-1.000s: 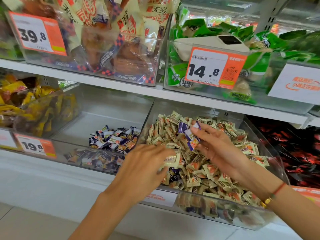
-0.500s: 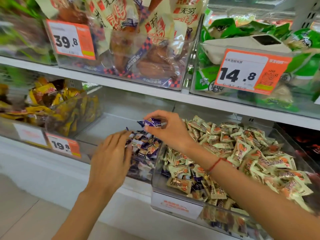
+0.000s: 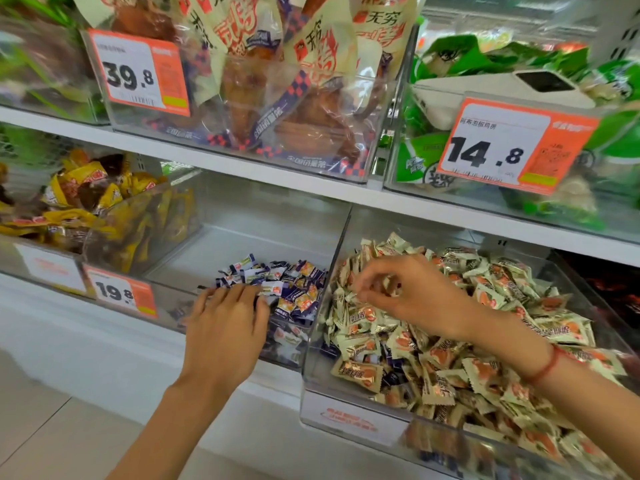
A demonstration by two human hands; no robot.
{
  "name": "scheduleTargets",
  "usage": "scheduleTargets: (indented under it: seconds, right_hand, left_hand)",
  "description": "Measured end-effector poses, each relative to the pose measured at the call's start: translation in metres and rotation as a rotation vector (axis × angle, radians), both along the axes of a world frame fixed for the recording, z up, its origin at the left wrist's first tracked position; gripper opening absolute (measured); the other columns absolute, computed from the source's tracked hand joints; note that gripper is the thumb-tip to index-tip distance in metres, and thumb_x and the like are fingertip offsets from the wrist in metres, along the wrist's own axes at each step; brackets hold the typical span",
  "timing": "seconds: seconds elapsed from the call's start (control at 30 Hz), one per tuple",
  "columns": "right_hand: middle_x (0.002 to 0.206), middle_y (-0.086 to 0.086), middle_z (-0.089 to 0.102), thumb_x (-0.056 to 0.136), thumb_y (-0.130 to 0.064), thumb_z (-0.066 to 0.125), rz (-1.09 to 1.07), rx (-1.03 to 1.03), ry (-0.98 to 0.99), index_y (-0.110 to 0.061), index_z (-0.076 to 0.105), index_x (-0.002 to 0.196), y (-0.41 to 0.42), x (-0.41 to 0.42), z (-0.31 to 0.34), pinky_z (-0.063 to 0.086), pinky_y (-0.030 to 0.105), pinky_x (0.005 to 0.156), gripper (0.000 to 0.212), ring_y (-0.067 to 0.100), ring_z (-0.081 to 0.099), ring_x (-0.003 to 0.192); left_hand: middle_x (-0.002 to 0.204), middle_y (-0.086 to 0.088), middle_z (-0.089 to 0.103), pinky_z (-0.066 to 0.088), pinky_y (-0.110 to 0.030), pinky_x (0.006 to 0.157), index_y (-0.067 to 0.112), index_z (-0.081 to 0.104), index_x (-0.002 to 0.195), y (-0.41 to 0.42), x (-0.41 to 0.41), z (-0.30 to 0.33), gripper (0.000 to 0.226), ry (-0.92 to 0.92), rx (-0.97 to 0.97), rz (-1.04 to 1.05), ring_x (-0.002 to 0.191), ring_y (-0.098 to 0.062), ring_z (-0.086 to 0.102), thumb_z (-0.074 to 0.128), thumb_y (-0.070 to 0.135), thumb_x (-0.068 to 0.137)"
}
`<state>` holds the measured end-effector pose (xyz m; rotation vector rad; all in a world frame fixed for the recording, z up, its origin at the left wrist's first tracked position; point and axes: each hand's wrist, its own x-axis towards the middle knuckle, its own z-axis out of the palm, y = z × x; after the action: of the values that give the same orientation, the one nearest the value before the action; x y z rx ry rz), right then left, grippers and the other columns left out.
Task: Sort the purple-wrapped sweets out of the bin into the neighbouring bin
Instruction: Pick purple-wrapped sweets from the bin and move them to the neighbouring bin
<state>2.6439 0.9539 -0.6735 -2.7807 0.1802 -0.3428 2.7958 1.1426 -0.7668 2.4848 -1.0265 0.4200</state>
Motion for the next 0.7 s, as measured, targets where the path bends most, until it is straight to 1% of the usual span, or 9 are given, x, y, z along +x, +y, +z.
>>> scheduleTargets:
  seconds: [0.07, 0.13, 0.23, 0.33, 0.43, 0.5, 0.57, 0.63, 0.7]
  right_hand:
    - [0.102, -0.02, 0.067, 0.091, -0.023, 0.064, 0.029, -0.125, 0.212, -0.031, 0.068, 0.103, -0.007, -0.024, -0.014, 0.049, 0.014, 0.083, 0.016, -0.008, 0.059, 0.089]
    - [0.124, -0.017, 0.06, 0.094, -0.026, 0.058, 0.081, -0.279, 0.368, -0.03, 0.065, 0.116, -0.014, -0.04, -0.031, 0.036, 0.006, 0.099, 0.023, -0.005, 0.054, 0.112]
    - [0.147, -0.005, 0.04, 0.095, -0.034, 0.053, 0.069, -0.466, 0.418, -0.029, 0.052, 0.134, -0.022, -0.046, -0.049, 0.017, 0.031, 0.12, 0.04, 0.015, 0.028, 0.141]
    - [0.149, 0.003, 0.034, 0.091, -0.04, 0.058, -0.001, -0.594, 0.422, -0.028, 0.045, 0.139, -0.025, -0.038, -0.053, 0.025, 0.042, 0.114, 0.051, 0.024, 0.028, 0.14]
    - [0.143, 0.007, 0.04, 0.091, -0.037, 0.06, -0.027, -0.705, 0.454, -0.02, 0.051, 0.129, -0.02, -0.031, -0.053, 0.04, 0.04, 0.1, 0.043, 0.026, 0.037, 0.13]
    - [0.129, 0.004, 0.048, 0.091, -0.031, 0.062, -0.034, -0.693, 0.436, -0.017, 0.056, 0.117, -0.022, -0.029, -0.056, 0.042, 0.034, 0.085, 0.03, 0.024, 0.044, 0.119]
    - [0.118, 0.003, 0.051, 0.09, -0.028, 0.064, -0.014, -0.629, 0.401, -0.014, 0.058, 0.111, -0.029, -0.029, -0.056, 0.044, 0.03, 0.076, 0.026, 0.022, 0.048, 0.111]
    - [0.123, 0.004, 0.051, 0.09, -0.033, 0.061, 0.002, -0.529, 0.394, -0.014, 0.059, 0.109, -0.035, -0.034, -0.051, 0.05, 0.034, 0.084, 0.027, 0.023, 0.049, 0.113]
    - [0.135, 0.004, 0.047, 0.093, -0.039, 0.056, -0.014, -0.465, 0.372, -0.016, 0.059, 0.113, -0.037, -0.044, -0.039, 0.052, 0.037, 0.091, 0.03, 0.022, 0.049, 0.119]
  left_hand:
    - [0.097, -0.004, 0.07, 0.049, -0.041, 0.083, 0.014, 0.068, 0.101, -0.002, -0.004, 0.007, 0.042, 0.021, -0.046, -0.015, 0.091, -0.027, 0.064, 0.032, 0.032, 0.091]
    - [0.108, -0.003, 0.068, 0.05, -0.04, 0.083, 0.014, 0.065, 0.111, -0.006, -0.012, 0.016, 0.033, 0.005, -0.138, -0.063, 0.101, -0.025, 0.06, 0.041, 0.027, 0.092]
    - [0.11, 0.006, 0.065, 0.043, -0.025, 0.085, 0.019, 0.063, 0.113, -0.014, -0.037, 0.035, 0.028, -0.061, -0.315, -0.211, 0.103, -0.012, 0.054, 0.045, 0.026, 0.092]
    - [0.108, 0.011, 0.065, 0.031, -0.012, 0.092, 0.021, 0.066, 0.108, -0.025, -0.067, 0.047, 0.027, -0.117, -0.389, -0.412, 0.101, -0.004, 0.052, 0.045, 0.025, 0.091]
    - [0.105, 0.014, 0.065, 0.042, -0.016, 0.09, 0.025, 0.068, 0.105, -0.04, -0.083, 0.047, 0.022, -0.097, -0.358, -0.538, 0.099, -0.002, 0.057, 0.053, 0.018, 0.089]
    - [0.102, 0.016, 0.066, 0.05, -0.022, 0.082, 0.027, 0.068, 0.103, -0.048, -0.088, 0.044, 0.022, -0.05, -0.311, -0.574, 0.095, -0.001, 0.06, 0.06, 0.013, 0.089]
    - [0.1, 0.019, 0.067, 0.053, -0.02, 0.077, 0.03, 0.069, 0.101, -0.051, -0.09, 0.045, 0.025, -0.003, -0.247, -0.579, 0.089, 0.003, 0.062, 0.066, 0.011, 0.086]
    - [0.102, 0.021, 0.067, 0.049, -0.013, 0.078, 0.034, 0.068, 0.102, -0.054, -0.091, 0.05, 0.027, 0.029, -0.154, -0.572, 0.087, 0.005, 0.063, 0.067, 0.013, 0.086]
    - [0.108, 0.021, 0.066, 0.049, -0.015, 0.084, 0.036, 0.066, 0.109, -0.059, -0.092, 0.055, 0.026, 0.073, -0.063, -0.553, 0.086, 0.004, 0.063, 0.062, 0.018, 0.09]
